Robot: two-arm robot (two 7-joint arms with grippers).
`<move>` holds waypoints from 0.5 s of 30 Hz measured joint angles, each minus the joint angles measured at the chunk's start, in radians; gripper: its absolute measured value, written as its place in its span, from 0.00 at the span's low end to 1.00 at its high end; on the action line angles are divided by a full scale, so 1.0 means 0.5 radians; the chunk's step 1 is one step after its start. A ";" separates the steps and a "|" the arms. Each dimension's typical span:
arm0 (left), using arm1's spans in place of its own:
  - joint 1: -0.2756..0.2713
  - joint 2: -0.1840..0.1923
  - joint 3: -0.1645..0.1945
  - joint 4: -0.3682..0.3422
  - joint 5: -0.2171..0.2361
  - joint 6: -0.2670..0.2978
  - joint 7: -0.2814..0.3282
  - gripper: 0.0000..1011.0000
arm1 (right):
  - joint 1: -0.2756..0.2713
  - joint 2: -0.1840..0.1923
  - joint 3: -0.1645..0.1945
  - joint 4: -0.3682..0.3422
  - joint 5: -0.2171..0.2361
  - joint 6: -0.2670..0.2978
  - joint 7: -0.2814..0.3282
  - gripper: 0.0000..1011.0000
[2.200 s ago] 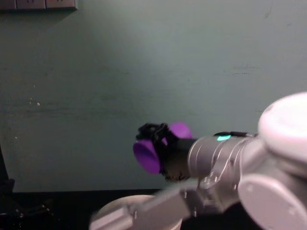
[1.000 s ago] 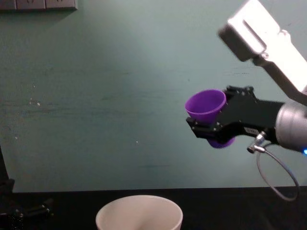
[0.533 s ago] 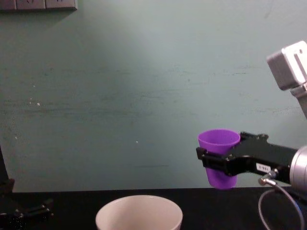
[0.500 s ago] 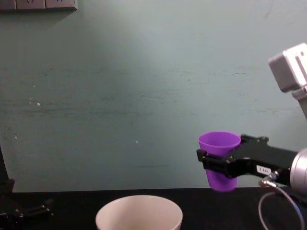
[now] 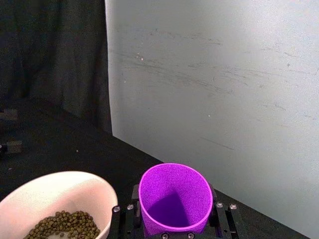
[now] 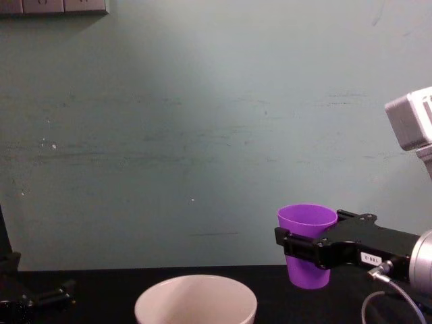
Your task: Pick up the cup and pour the mung beans from the cup into the bowl.
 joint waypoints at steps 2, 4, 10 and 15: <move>0.000 0.000 0.000 0.000 0.000 0.000 0.000 0.99 | 0.000 -0.001 0.002 0.001 0.002 0.000 0.000 0.73; 0.000 0.000 0.000 0.000 0.000 0.000 0.000 0.99 | 0.000 -0.003 0.003 0.002 0.003 0.000 -0.001 0.73; 0.000 0.000 0.000 0.000 0.000 0.000 0.000 0.99 | 0.000 -0.005 0.006 0.004 0.004 0.003 -0.001 0.73; 0.000 0.000 0.000 0.000 0.000 0.000 0.000 0.99 | 0.006 0.022 0.017 0.004 0.088 -0.053 0.044 0.73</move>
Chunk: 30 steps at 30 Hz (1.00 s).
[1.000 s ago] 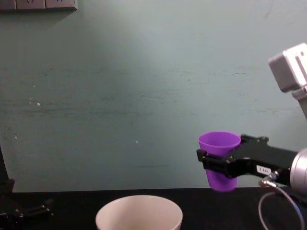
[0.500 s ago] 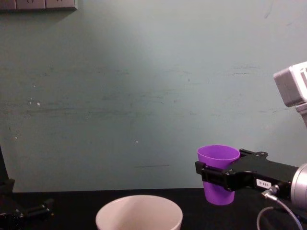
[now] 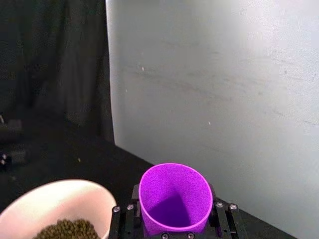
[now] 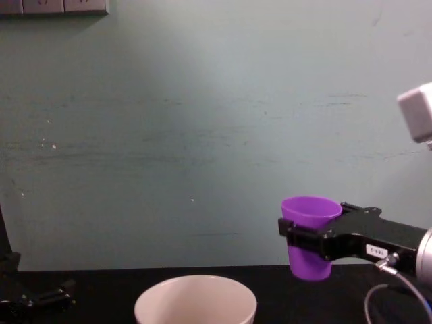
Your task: Pick up the cup and pour the mung beans from the cup into the bowl.
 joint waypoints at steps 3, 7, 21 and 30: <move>0.000 0.000 0.000 0.000 0.000 0.000 0.000 0.99 | 0.008 -0.003 0.023 0.049 0.088 -0.064 0.039 0.73; 0.000 0.000 0.000 0.000 0.000 0.000 0.000 0.99 | 0.036 -0.013 0.046 0.147 0.196 -0.117 0.100 0.73; 0.000 0.000 0.000 0.000 0.000 0.000 0.000 0.99 | 0.214 -0.037 -0.074 0.581 0.267 -0.207 0.218 0.73; 0.000 0.000 0.000 0.000 0.000 0.000 0.000 0.99 | 0.234 -0.038 -0.135 0.686 0.275 -0.260 0.222 0.73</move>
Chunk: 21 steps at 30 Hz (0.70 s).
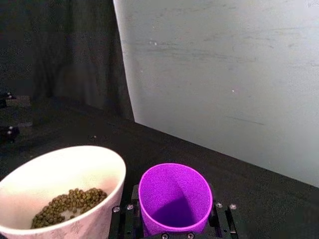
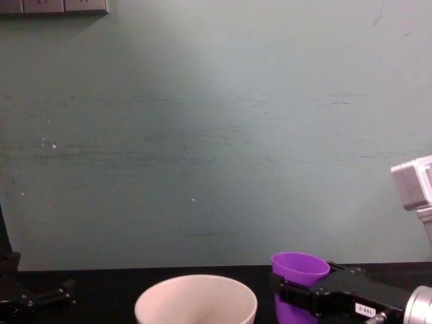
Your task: Pick up the cup and pour the mung beans from the cup into the bowl.
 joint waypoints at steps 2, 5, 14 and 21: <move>0.000 0.000 0.000 0.000 0.000 0.000 0.000 0.99 | -0.010 0.008 -0.010 -0.002 0.007 -0.007 -0.007 0.73; 0.000 0.000 0.000 0.000 0.000 0.000 0.000 0.99 | -0.019 0.019 -0.027 -0.011 0.010 -0.017 -0.013 0.73; 0.000 0.000 0.000 0.000 0.000 0.000 0.000 0.99 | -0.022 0.045 -0.062 -0.017 0.027 -0.039 -0.029 0.74; 0.000 0.000 0.000 0.000 0.000 0.000 0.000 0.99 | -0.046 0.066 -0.066 -0.054 0.057 -0.034 -0.047 0.91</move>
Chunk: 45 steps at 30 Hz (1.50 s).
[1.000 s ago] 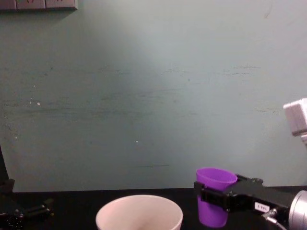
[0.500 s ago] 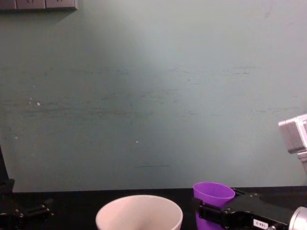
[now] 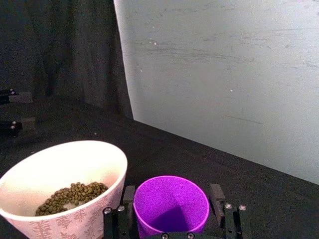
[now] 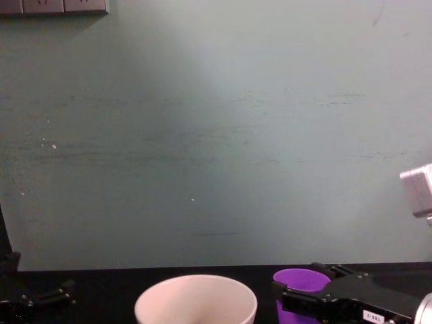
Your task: Pick up the cup and pour the mung beans from the cup into the bowl.
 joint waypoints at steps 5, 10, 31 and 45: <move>0.000 0.000 0.000 0.000 0.000 0.000 0.000 0.99 | -0.028 0.019 0.009 -0.064 0.028 0.012 -0.013 0.99; 0.000 0.000 0.000 0.000 0.000 0.000 0.000 0.99 | -0.059 0.037 0.032 -0.171 0.074 0.021 -0.017 0.99; 0.000 0.000 0.000 0.000 0.000 0.000 0.000 0.99 | -0.189 0.001 0.244 -0.460 -0.194 0.105 -0.706 0.99; 0.000 0.000 0.000 0.000 0.000 0.000 0.000 0.99 | -0.153 -0.024 0.243 -0.186 -0.343 0.174 -0.709 0.99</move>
